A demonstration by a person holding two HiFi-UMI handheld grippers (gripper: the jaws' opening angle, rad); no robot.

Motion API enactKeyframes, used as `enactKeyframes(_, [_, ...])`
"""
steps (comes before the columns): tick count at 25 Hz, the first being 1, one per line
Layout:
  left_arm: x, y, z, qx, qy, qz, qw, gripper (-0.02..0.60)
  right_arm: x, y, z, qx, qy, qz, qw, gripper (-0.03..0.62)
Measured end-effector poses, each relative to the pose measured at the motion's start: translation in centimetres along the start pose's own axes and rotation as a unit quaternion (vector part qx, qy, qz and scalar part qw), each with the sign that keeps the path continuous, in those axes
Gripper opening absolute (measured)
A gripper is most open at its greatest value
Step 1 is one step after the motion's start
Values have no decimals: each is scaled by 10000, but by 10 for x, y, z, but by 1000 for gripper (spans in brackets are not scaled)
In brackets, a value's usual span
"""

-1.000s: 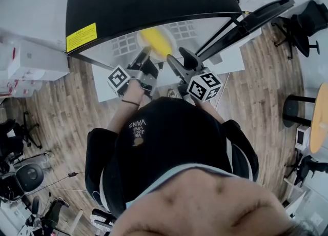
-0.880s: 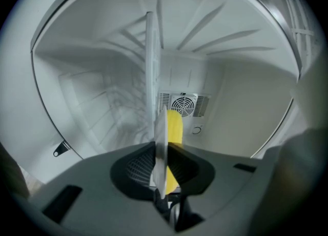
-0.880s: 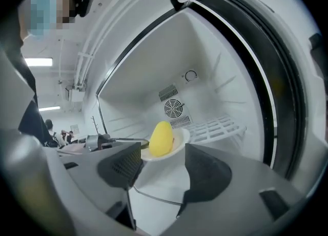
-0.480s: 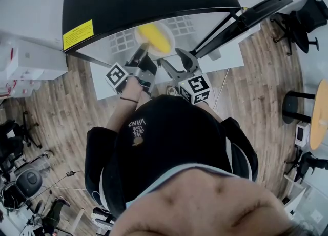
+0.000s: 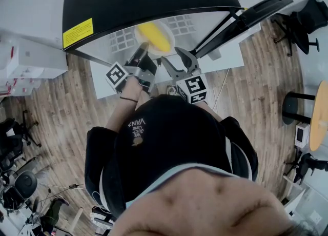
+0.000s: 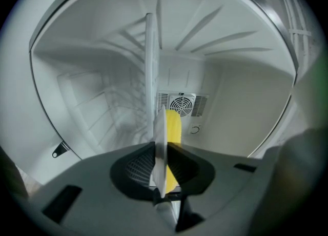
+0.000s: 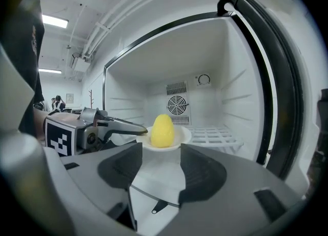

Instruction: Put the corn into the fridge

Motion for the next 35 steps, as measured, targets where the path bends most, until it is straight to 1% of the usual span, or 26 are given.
enactKeyframes(2, [0, 0, 0, 17, -2, 17, 10000, 48, 1, 1, 0, -30, 1, 36, 10000, 233])
enactKeyframes(5, [0, 0, 0, 65, 19, 36, 10000, 52, 1, 2, 0, -54, -35, 53, 10000, 233])
enactKeyframes(11, [-2, 4, -2, 153, 51, 140, 9998, 86, 5, 1, 0, -11, -30, 38, 10000, 233])
enactKeyframes(15, [-4, 5, -2, 190, 78, 153, 9997, 87, 7, 2, 1, 17, -50, 27, 10000, 233])
enactKeyframes(19, [-5, 6, -2, 288, 11, 159, 9995, 87, 10, 3, 0, 100, -105, 69, 9999, 232])
enactKeyframes(23, [-5, 8, 2, 248, -84, 247, 9994, 87, 15, 5, -1, 89, -102, 57, 9999, 230])
enactKeyframes(27, [-4, 5, 8, 224, -154, 231, 9994, 87, 19, 7, 0, 74, -129, 50, 9999, 230])
enactKeyframes(35, [-9, 3, 7, 192, -132, 232, 9995, 87, 30, 11, -2, 63, -144, 27, 9999, 230])
Point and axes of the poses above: the fingertips, and each gripper's own axes: x forward along the fingers, y to its right, z out of its underside, the point moved 3 cm from there along -x, backward along the fingers
